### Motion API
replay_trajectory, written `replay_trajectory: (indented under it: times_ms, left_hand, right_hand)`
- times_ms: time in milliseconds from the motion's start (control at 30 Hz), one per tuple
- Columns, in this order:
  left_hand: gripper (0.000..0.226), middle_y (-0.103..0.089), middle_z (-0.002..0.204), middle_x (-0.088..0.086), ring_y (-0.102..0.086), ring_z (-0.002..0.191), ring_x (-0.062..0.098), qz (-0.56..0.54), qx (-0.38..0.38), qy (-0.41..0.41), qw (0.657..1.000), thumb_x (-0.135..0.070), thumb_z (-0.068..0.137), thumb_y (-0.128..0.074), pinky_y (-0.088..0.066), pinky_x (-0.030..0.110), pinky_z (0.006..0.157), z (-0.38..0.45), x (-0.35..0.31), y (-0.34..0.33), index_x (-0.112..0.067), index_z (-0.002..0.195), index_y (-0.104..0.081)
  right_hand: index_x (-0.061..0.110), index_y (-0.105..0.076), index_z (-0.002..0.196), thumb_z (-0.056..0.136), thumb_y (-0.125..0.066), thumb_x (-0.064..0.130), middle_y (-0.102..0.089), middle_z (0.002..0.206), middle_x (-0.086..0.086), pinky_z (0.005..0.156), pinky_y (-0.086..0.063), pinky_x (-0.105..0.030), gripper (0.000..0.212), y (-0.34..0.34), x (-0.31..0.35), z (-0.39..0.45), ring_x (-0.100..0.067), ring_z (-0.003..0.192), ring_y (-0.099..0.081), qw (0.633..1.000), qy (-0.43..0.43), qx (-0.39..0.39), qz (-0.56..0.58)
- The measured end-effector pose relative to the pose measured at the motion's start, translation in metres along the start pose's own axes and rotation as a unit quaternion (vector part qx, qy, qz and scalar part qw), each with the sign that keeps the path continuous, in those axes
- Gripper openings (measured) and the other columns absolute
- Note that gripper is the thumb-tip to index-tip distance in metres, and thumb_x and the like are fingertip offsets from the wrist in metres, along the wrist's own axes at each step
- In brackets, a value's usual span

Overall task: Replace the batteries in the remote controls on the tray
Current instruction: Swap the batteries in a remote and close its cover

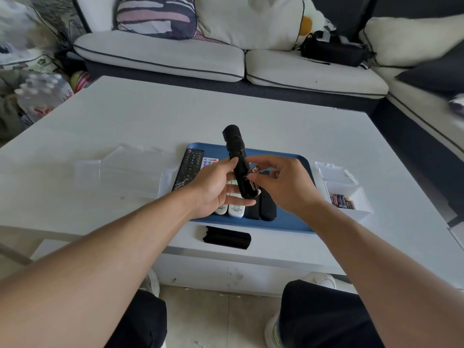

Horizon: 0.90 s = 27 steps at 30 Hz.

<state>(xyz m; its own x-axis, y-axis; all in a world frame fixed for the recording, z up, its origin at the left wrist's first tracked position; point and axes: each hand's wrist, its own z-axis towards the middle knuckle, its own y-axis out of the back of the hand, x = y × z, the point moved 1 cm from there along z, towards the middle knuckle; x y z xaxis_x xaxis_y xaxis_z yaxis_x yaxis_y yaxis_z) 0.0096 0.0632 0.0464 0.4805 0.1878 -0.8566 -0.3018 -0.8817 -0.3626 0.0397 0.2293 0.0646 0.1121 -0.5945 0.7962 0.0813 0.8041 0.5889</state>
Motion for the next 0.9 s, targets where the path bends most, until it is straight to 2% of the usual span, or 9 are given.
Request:
replay_trajectory:
  times_ms: [67,133,233,300,367,500,667,900]
  left_hand:
    - [0.04,-0.069,0.106,0.021,-0.072,0.094,0.043,0.003,0.004,0.003,1.0,-0.034,0.109,-0.037,-0.06,0.055,0.079,-0.001,0.0,-0.001,-0.006,0.125,-0.061]
    - [0.04,-0.069,0.107,0.021,-0.072,0.094,0.044,0.007,0.009,0.009,1.0,-0.035,0.109,-0.036,-0.06,0.055,0.079,-0.002,0.0,-0.002,-0.007,0.124,-0.061]
    - [0.04,-0.069,0.114,0.024,-0.071,0.096,0.045,0.02,0.017,0.02,0.999,-0.035,0.109,-0.035,-0.062,0.052,0.074,-0.004,0.001,-0.004,-0.008,0.125,-0.06]
    - [0.042,-0.068,0.114,0.026,-0.071,0.097,0.046,0.022,0.025,0.026,0.999,-0.034,0.11,-0.034,-0.062,0.052,0.077,-0.005,0.001,-0.006,-0.005,0.129,-0.058]
    - [0.042,-0.067,0.113,0.024,-0.07,0.097,0.048,0.025,0.033,0.031,0.999,-0.033,0.11,-0.035,-0.06,0.053,0.08,-0.006,0.001,-0.007,-0.005,0.131,-0.057]
    - [0.042,-0.065,0.117,0.024,-0.067,0.103,0.051,0.021,0.039,0.044,0.998,-0.034,0.108,-0.041,-0.059,0.055,0.083,-0.004,0.003,-0.009,-0.003,0.131,-0.057]
    - [0.04,-0.066,0.113,0.021,-0.068,0.103,0.05,0.002,0.052,0.055,0.997,-0.035,0.106,-0.046,-0.058,0.055,0.087,-0.004,0.005,-0.011,-0.004,0.126,-0.06]
    - [0.026,-0.067,0.114,0.024,-0.068,0.101,0.051,0.015,0.067,0.031,0.997,-0.014,0.104,-0.051,-0.061,0.049,0.082,-0.004,0.006,-0.011,-0.006,0.127,-0.059]
  right_hand:
    - [0.029,-0.068,0.102,0.085,-0.079,0.024,-0.073,0.082,0.017,0.053,-0.036,-0.012,0.021,0.002,0.0,0.002,-0.002,0.048,-0.046,1.0,-0.008,-0.016,0.01]
    - [0.027,-0.069,0.092,0.083,-0.081,0.023,-0.072,0.077,0.018,0.051,-0.034,-0.01,0.015,0.003,-0.001,0.001,-0.002,0.047,-0.044,1.0,-0.006,-0.016,0.01]
    - [0.03,-0.076,0.096,0.09,-0.075,0.023,-0.067,0.065,0.025,0.047,-0.031,-0.01,0.01,0.005,-0.003,-0.002,-0.006,0.045,-0.036,1.0,-0.01,0.007,0.015]
    - [0.031,-0.078,0.103,0.093,-0.071,0.024,-0.063,0.056,0.022,0.045,-0.029,-0.013,0.014,0.006,-0.003,-0.002,-0.007,0.043,-0.031,0.999,-0.016,0.018,0.031]
    - [0.031,-0.078,0.105,0.094,-0.07,0.024,-0.063,0.055,0.021,0.046,-0.03,-0.012,0.015,0.006,-0.002,-0.002,-0.006,0.043,-0.034,0.999,-0.007,0.029,0.034]
    - [0.022,-0.078,0.1,0.091,-0.073,0.016,-0.058,0.05,0.025,0.048,-0.033,-0.007,0.012,0.005,0.002,-0.005,-0.002,0.043,-0.045,0.998,0.002,0.042,0.04]
    - [0.022,-0.078,0.087,0.085,-0.08,0.018,-0.062,0.056,0.019,0.052,-0.036,-0.011,0.005,0.005,-0.004,-0.003,-0.002,0.047,-0.042,0.997,-0.025,0.021,0.071]
    - [0.018,-0.067,0.086,0.069,-0.092,0.025,-0.058,0.072,0.011,0.06,-0.043,-0.013,0.031,0.004,-0.014,-0.001,-0.002,0.056,-0.048,0.996,-0.068,0.04,0.048]
